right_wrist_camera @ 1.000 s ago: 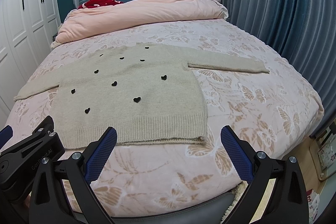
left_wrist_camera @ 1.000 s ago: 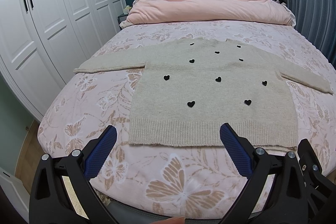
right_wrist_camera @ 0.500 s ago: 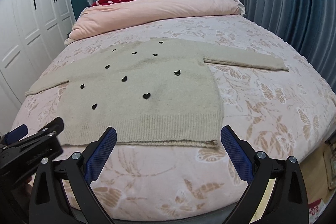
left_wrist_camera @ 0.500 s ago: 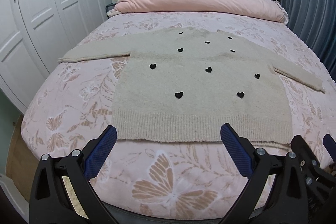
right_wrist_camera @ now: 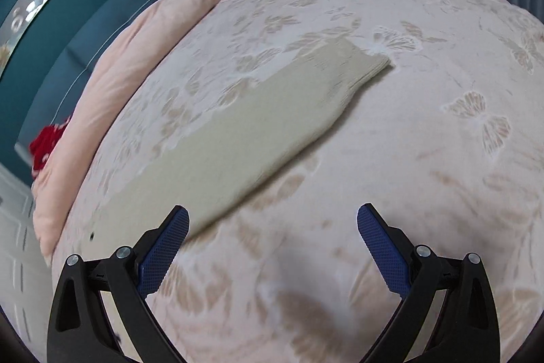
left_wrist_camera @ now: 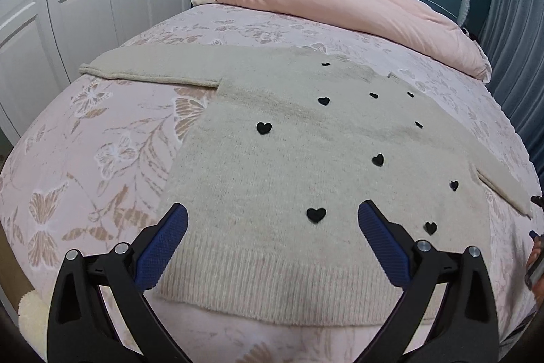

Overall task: Fold small clothes
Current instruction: 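Grasp the sleeve cuff nearest the right tool with the right gripper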

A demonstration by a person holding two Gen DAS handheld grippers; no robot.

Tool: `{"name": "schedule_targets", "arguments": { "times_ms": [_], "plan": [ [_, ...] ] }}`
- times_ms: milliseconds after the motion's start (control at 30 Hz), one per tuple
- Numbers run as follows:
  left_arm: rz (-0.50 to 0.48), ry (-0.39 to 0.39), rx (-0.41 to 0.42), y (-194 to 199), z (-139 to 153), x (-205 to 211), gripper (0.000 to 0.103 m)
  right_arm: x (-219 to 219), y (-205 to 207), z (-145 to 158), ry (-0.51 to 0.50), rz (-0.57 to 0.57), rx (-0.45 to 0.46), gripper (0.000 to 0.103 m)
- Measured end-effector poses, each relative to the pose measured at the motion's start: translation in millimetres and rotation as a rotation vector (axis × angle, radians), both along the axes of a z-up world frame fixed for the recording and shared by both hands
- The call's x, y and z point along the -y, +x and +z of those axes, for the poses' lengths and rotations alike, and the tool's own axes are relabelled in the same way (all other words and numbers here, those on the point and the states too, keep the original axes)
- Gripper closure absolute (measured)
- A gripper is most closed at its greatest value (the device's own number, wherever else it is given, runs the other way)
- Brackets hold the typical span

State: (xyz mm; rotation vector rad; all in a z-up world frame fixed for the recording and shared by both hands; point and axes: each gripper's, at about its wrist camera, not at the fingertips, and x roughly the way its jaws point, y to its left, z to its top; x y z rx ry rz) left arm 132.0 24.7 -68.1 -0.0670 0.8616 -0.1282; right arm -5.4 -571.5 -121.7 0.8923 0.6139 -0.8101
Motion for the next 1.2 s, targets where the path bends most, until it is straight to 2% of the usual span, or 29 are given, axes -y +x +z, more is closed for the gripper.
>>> {"name": "schedule_targets", "arguments": {
  "times_ms": [100, 200, 233, 267, 300, 333, 367, 433, 500, 600, 700, 800, 900, 967, 1000, 1033, 1067, 1133, 1200],
  "plan": [
    [-0.04, -0.006, -0.031, 14, -11, 10, 0.005, 49, 4, -16, 0.068, -0.114, 0.054, 0.005],
    [-0.025, -0.03, -0.069, 25, -24, 14, 0.005, 80, 7, -28, 0.094, -0.183, 0.113, 0.005],
    [-0.013, -0.044, -0.077, 27, -27, 13, 0.005, 85, 9, -28, 0.085, -0.195, 0.129, 0.01],
    [0.002, -0.059, -0.084, 30, -30, 12, 0.005, 90, 13, -28, 0.076, -0.199, 0.135, 0.031],
    [0.019, -0.069, -0.096, 32, -33, 10, 0.005, 94, 20, -27, 0.081, -0.186, 0.137, 0.046],
    [0.034, -0.08, -0.104, 34, -35, 9, 0.005, 98, 29, -27, 0.1, -0.159, 0.136, 0.085],
    [0.045, -0.085, -0.1, 35, -36, 8, 0.005, 97, 38, -23, 0.12, -0.132, 0.155, 0.091],
    [0.049, -0.07, -0.083, 37, -35, 8, 0.005, 80, 58, 1, 0.09, -0.065, 0.28, 0.091],
    [0.035, -0.061, -0.078, 39, -33, 8, 0.005, 48, 93, 39, 0.037, 0.093, 0.356, 0.091],
    [0.001, -0.094, -0.067, 41, -27, 8, 0.005, -34, 163, 100, -0.057, 0.414, 0.431, 0.091],
    [-0.032, -0.124, -0.042, 42, -17, 8, 0.005, -138, 227, 136, -0.091, 0.714, 0.484, 0.091],
    [-0.049, -0.151, -0.019, 43, -8, 6, 0.005, -238, 275, 131, -0.061, 0.938, 0.468, 0.089],
    [-0.046, -0.205, -0.031, 53, -4, -2, 0.005, -321, 304, 90, -0.02, 1.09, 0.364, 0.085],
    [-0.048, -0.273, -0.045, 64, -3, -8, 0.005, -354, 310, 59, 0.023, 1.132, 0.286, 0.079],
    [-0.049, -0.303, -0.054, 71, -4, -10, 0.005, -359, 309, 48, 0.031, 1.135, 0.262, 0.078],
    [-0.054, -0.331, -0.063, 80, -4, -11, 0.005, -360, 301, 40, 0.035, 1.125, 0.251, 0.072],
    [-0.058, -0.356, -0.073, 91, -6, -11, 0.005, -355, 288, 35, 0.042, 1.097, 0.252, 0.058],
    [-0.051, -0.405, -0.091, 114, -10, -9, 0.005, -328, 257, 29, 0.061, 0.995, 0.273, 0.041],
    [-0.037, -0.459, -0.126, 141, -19, -2, 0.005, -295, 227, 21, 0.068, 0.891, 0.269, 0.04]
  ]
}}
